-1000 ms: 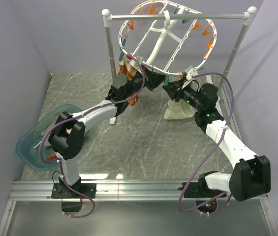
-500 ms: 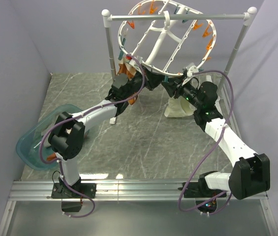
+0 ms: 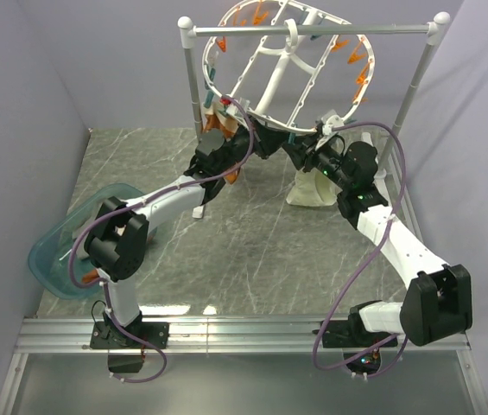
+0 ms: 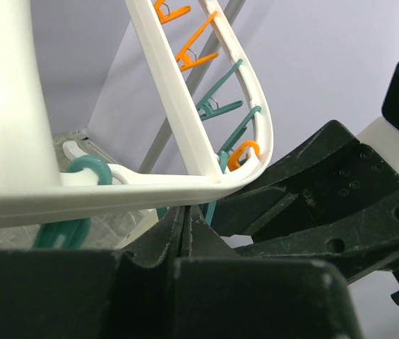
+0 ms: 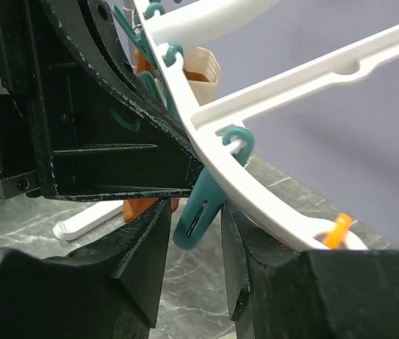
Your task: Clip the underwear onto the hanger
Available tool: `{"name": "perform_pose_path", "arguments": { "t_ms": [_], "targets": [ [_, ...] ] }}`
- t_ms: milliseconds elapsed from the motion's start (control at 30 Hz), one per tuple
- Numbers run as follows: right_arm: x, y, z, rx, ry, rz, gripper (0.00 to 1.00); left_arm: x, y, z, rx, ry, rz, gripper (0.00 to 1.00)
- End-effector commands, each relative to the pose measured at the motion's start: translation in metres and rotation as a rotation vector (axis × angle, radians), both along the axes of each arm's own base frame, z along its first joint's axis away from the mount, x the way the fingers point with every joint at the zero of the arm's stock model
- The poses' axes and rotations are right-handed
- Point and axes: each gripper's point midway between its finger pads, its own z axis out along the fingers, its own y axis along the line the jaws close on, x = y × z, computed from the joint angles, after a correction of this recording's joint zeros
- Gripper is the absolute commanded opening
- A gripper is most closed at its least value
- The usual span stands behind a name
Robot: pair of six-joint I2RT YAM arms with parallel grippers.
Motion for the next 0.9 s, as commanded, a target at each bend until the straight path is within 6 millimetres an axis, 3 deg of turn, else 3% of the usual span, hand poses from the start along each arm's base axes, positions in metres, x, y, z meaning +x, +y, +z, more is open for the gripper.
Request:
{"name": "perform_pose_path", "arguments": {
  "t_ms": [0, 100, 333, 367, 467, 500, 667, 733, 867],
  "targets": [
    [0.001, 0.006, 0.024, -0.012, -0.081, 0.009, 0.42, -0.026, 0.001, 0.033, -0.034, -0.047, -0.064, 0.0],
    [0.005, 0.005, 0.022, -0.023, -0.082, 0.0, 0.39, -0.027, 0.001, 0.033, -0.035, -0.048, -0.067, 0.0],
    [0.008, 0.004, 0.017, -0.051, -0.093, -0.011, 0.07, -0.03, 0.003, 0.034, -0.038, -0.041, -0.078, 0.0],
    [0.007, 0.005, 0.017, -0.052, -0.1, -0.008, 0.01, -0.029, 0.005, 0.035, -0.039, -0.044, -0.079, 0.1],
    [0.006, 0.004, 0.017, -0.063, -0.114, -0.005, 0.0, -0.03, 0.013, 0.033, -0.033, -0.041, -0.101, 0.32],
    [0.005, 0.004, 0.016, -0.068, -0.116, -0.004, 0.0, -0.031, 0.016, 0.026, -0.015, -0.043, -0.105, 0.34],
    [0.005, 0.005, 0.018, -0.075, -0.129, 0.005, 0.0, -0.046, 0.036, 0.014, 0.029, -0.082, -0.121, 0.33],
    [0.005, 0.006, 0.019, -0.074, -0.13, 0.008, 0.0, -0.053, 0.043, 0.019, 0.042, -0.12, -0.11, 0.32],
    [0.004, 0.006, 0.017, -0.072, -0.124, 0.011, 0.0, -0.056, 0.053, 0.014, 0.07, -0.124, -0.069, 0.31]
  ]
}}
